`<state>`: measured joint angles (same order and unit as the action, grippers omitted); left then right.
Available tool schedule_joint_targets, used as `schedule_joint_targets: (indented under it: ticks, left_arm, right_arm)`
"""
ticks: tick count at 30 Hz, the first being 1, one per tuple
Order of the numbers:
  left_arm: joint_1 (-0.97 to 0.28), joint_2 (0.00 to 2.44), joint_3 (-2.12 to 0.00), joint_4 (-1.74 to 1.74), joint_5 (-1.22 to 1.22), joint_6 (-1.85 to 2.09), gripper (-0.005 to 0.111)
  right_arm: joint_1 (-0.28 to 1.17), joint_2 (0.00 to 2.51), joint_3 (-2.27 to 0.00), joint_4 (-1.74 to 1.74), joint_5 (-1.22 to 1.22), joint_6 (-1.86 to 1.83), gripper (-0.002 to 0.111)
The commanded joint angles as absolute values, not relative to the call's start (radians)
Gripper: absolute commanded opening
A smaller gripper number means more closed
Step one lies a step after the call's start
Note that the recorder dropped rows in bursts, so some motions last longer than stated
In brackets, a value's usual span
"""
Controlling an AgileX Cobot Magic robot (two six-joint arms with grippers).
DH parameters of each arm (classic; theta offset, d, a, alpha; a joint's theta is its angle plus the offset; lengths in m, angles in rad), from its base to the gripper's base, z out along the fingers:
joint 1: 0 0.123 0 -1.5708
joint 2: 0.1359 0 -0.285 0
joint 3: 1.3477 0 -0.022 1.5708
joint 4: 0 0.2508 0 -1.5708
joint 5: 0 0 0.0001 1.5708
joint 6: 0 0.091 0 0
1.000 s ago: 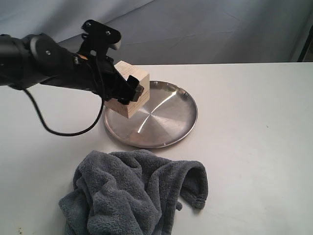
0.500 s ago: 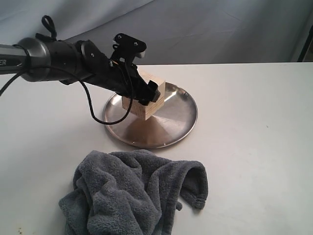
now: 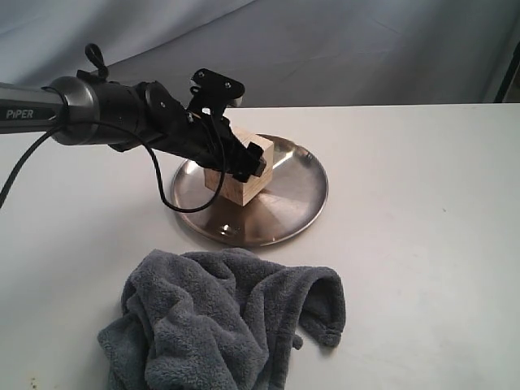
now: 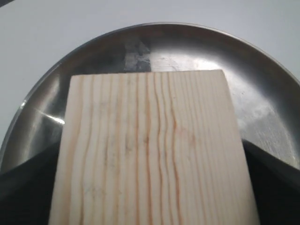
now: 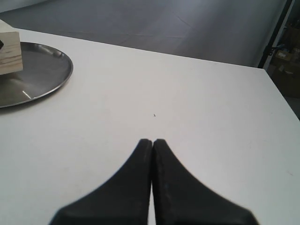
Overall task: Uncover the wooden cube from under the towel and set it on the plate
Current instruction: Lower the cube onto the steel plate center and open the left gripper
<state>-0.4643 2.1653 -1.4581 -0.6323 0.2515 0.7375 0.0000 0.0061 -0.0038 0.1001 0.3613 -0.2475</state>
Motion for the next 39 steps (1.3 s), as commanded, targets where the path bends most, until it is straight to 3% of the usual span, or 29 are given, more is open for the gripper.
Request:
schedule_joint_targets:
  ticks: [1,16,18,20,22,25,26,39]
  left_arm:
    - [-0.469,2.154,-1.472,-0.679,0.205,0.739,0.000]
    - [-0.469,2.208,-1.472,-0.743,0.131,0.741,0.003]
    - [-0.469,2.208,-1.472,-0.743,0.135,0.741,0.011]
    - [-0.469,2.208,-1.472,-0.743,0.139,0.741,0.027]
    - [-0.469,2.208,-1.472,-0.744,0.161,0.735,0.051]
    - [-0.469,2.208,-1.472,-0.786,0.197,0.734,0.098]
    - [-0.469,2.208,-1.472,-0.777,0.221,0.734,0.104]
    - [-0.467,2.190,-1.472,-0.715,0.268,0.743,0.105]
  right_arm:
    - [0.001,0.000,0.000,0.105,0.357,-0.250,0.000]
    - [0.001,0.000,0.000,0.105,0.357,-0.250,0.000]
    - [0.001,0.000,0.000,0.105,0.357,-0.250,0.000]
    - [0.001,0.000,0.000,0.105,0.357,-0.250,0.000]
    - [0.001,0.000,0.000,0.105,0.357,-0.250,0.000]
    - [0.001,0.000,0.000,0.105,0.357,-0.250,0.000]
    - [0.001,0.000,0.000,0.105,0.357,-0.250,0.000]
    - [0.001,0.000,0.000,0.105,0.357,-0.250,0.000]
